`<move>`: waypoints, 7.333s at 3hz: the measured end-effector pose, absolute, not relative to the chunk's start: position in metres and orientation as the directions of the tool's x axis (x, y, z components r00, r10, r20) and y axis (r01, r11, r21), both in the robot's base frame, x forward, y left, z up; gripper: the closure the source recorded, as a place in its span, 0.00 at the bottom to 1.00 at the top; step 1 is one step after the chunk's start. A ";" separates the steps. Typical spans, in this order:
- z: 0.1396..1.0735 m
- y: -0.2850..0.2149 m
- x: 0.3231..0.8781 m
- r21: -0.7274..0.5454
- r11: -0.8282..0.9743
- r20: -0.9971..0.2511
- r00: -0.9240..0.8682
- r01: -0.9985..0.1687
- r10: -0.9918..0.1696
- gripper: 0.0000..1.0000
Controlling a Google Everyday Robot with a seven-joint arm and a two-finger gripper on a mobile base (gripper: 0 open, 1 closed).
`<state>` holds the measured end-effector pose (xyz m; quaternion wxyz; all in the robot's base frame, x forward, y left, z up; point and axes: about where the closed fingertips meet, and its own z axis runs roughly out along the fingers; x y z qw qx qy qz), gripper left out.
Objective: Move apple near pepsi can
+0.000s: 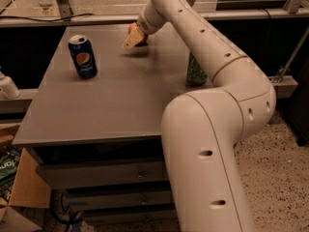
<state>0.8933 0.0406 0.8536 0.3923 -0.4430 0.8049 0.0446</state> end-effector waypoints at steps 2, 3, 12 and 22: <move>0.845 0.051 0.906 -0.250 0.620 -0.693 -0.310 -0.744 -0.651 0.17; 0.846 0.051 0.908 -0.247 0.625 -0.696 -0.314 -0.740 -0.646 0.41; 0.910 0.105 0.729 -0.238 0.207 -0.671 0.007 -0.949 -0.742 1.00; 0.833 0.165 0.688 -0.243 0.131 -0.633 0.055 -0.961 -0.773 0.11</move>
Offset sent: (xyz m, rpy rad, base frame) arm 0.0237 0.0101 -0.0016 0.0625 -0.0021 -0.0222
